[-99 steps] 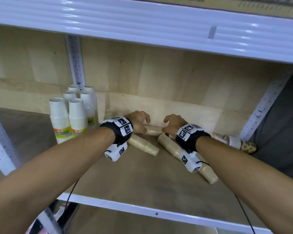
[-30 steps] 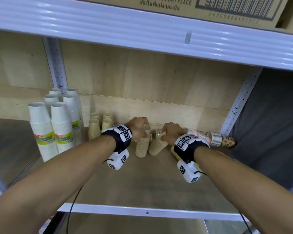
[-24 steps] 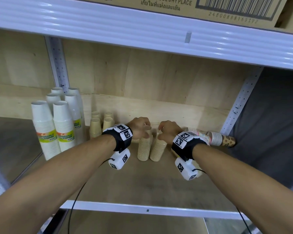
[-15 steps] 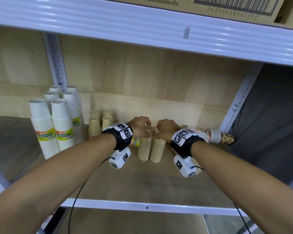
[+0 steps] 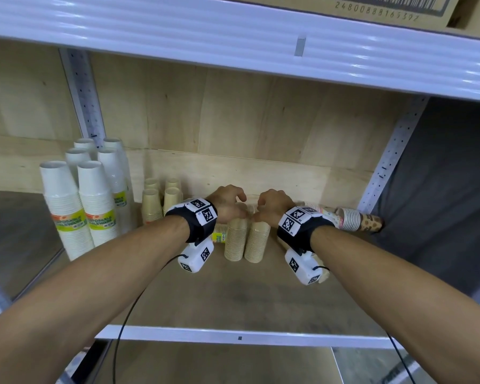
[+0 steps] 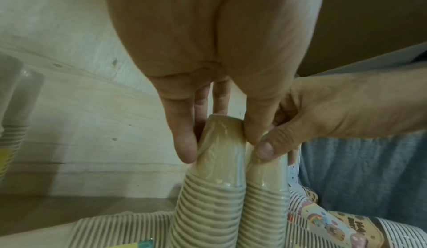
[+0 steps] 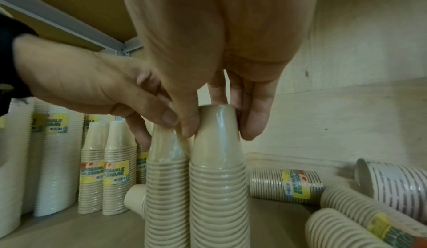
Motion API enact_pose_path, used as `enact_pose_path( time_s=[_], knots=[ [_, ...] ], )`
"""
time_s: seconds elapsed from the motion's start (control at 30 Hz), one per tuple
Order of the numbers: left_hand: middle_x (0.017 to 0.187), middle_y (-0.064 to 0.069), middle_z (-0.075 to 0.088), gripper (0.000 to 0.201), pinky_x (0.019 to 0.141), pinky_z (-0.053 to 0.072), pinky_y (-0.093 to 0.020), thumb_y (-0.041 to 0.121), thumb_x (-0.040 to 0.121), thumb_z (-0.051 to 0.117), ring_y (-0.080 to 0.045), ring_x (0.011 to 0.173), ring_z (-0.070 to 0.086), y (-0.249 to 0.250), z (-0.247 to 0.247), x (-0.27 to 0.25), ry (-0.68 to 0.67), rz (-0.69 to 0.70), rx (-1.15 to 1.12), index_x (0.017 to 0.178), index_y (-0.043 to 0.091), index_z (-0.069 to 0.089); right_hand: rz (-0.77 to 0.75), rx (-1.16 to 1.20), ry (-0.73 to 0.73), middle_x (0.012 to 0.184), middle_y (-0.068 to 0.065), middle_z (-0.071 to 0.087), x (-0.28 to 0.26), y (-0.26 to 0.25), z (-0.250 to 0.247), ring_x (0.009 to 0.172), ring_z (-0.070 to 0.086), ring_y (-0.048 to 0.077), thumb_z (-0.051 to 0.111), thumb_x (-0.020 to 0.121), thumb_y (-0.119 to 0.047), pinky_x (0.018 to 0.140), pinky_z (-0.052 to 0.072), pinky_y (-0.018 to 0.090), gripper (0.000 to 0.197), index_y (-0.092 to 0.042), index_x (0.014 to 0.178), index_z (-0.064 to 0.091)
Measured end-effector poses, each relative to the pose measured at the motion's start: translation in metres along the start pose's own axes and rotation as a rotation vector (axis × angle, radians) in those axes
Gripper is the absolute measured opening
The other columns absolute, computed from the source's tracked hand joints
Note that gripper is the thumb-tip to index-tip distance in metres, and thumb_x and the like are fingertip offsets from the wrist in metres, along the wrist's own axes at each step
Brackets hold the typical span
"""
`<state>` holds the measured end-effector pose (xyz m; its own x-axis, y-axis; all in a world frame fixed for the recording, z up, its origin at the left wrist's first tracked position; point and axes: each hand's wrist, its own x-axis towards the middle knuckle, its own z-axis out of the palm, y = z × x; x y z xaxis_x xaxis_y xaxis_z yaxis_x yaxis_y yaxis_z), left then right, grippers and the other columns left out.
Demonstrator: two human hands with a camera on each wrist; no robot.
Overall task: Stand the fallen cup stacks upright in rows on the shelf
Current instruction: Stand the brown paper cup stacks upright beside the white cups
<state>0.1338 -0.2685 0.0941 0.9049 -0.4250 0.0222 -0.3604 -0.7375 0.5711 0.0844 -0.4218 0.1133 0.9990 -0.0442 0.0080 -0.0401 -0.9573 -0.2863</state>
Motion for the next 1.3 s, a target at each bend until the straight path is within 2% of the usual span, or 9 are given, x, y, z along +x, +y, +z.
enact_pose_path(
  time_s=[0.13, 0.23, 0.4, 0.57, 0.73, 0.9, 1.0, 1.17, 1.3],
  knots=[
    [0.113, 0.002, 0.057, 0.047, 0.082, 0.050, -0.031, 0.043, 0.076, 0.077, -0.019, 0.104, 0.059, 0.001, -0.001, 0.000, 0.038, -0.014, -0.005, 0.116, 0.020, 0.065, -0.038, 0.008, -0.041, 0.123, 0.006, 0.059, 0.000, 0.004, -0.004, 0.108, 0.059, 0.023, 0.068, 0.084, -0.027, 0.076, 0.045, 0.027, 0.045, -0.014, 0.126, 0.059],
    [0.116, -0.003, 0.065, 0.039, 0.088, 0.052, -0.031, 0.030, 0.081, 0.075, -0.019, 0.104, 0.061, 0.007, -0.003, -0.001, 0.001, 0.031, 0.012, 0.116, 0.013, 0.069, -0.043, -0.020, -0.045, 0.120, 0.010, 0.064, 0.000, 0.003, -0.006, 0.104, 0.063, 0.024, 0.067, 0.084, -0.021, 0.077, 0.052, 0.031, 0.038, -0.009, 0.120, 0.064],
    [0.122, -0.003, 0.060, 0.048, 0.085, 0.048, -0.028, 0.033, 0.082, 0.072, -0.019, 0.105, 0.059, 0.010, -0.003, -0.001, 0.003, 0.018, 0.010, 0.126, 0.018, 0.062, -0.013, 0.008, -0.024, 0.113, 0.010, 0.063, 0.002, 0.004, -0.006, 0.093, 0.061, 0.021, 0.074, 0.079, -0.031, 0.055, 0.040, 0.022, 0.040, -0.008, 0.111, 0.065],
    [0.105, 0.001, 0.058, 0.043, 0.074, 0.046, -0.027, 0.039, 0.080, 0.075, -0.018, 0.094, 0.058, 0.015, -0.003, -0.002, 0.064, -0.019, 0.067, 0.113, 0.013, 0.067, -0.061, -0.005, -0.066, 0.129, 0.004, 0.054, 0.000, 0.006, -0.012, 0.113, 0.056, 0.020, 0.070, 0.083, -0.026, 0.075, 0.040, 0.025, 0.050, -0.016, 0.130, 0.056],
    [0.117, -0.006, 0.067, 0.037, 0.089, 0.055, -0.034, 0.024, 0.080, 0.072, -0.020, 0.102, 0.063, 0.018, -0.001, -0.001, 0.015, 0.003, 0.056, 0.115, 0.011, 0.070, 0.003, -0.071, -0.031, 0.125, 0.008, 0.061, 0.004, 0.001, -0.012, 0.111, 0.061, 0.022, 0.068, 0.087, -0.019, 0.074, 0.043, 0.024, 0.035, -0.010, 0.121, 0.066],
    [0.117, 0.001, 0.053, 0.047, 0.078, 0.044, -0.027, 0.037, 0.080, 0.074, -0.020, 0.106, 0.057, 0.019, 0.000, -0.001, 0.080, -0.023, 0.069, 0.121, 0.016, 0.061, -0.023, -0.035, -0.027, 0.135, 0.005, 0.051, 0.005, 0.006, -0.010, 0.121, 0.053, 0.022, 0.068, 0.087, -0.026, 0.082, 0.041, 0.026, 0.051, -0.014, 0.134, 0.054],
    [0.113, -0.002, 0.062, 0.040, 0.078, 0.052, -0.028, 0.029, 0.080, 0.074, -0.022, 0.101, 0.062, 0.021, -0.001, 0.000, 0.068, -0.042, 0.091, 0.114, 0.009, 0.067, -0.088, -0.054, -0.097, 0.138, 0.005, 0.050, 0.003, 0.010, -0.013, 0.120, 0.053, 0.021, 0.065, 0.086, -0.023, 0.083, 0.041, 0.025, 0.051, -0.017, 0.136, 0.053],
    [0.124, -0.004, 0.063, 0.039, 0.088, 0.053, -0.030, 0.015, 0.083, 0.069, -0.020, 0.109, 0.061, 0.023, 0.001, 0.001, 0.012, 0.005, 0.092, 0.122, 0.013, 0.067, -0.040, -0.102, -0.061, 0.126, 0.018, 0.061, 0.002, 0.004, -0.014, 0.113, 0.061, 0.031, 0.070, 0.083, -0.024, 0.090, 0.053, 0.038, 0.045, 0.001, 0.119, 0.065],
    [0.126, 0.000, 0.052, 0.047, 0.084, 0.048, -0.029, 0.031, 0.082, 0.072, -0.020, 0.111, 0.055, 0.022, 0.001, 0.001, 0.069, -0.031, 0.085, 0.126, 0.018, 0.060, -0.060, -0.068, -0.090, 0.136, 0.004, 0.050, 0.004, 0.009, -0.015, 0.120, 0.053, 0.023, 0.071, 0.083, -0.030, 0.084, 0.044, 0.028, 0.058, -0.012, 0.135, 0.054]
  ],
)
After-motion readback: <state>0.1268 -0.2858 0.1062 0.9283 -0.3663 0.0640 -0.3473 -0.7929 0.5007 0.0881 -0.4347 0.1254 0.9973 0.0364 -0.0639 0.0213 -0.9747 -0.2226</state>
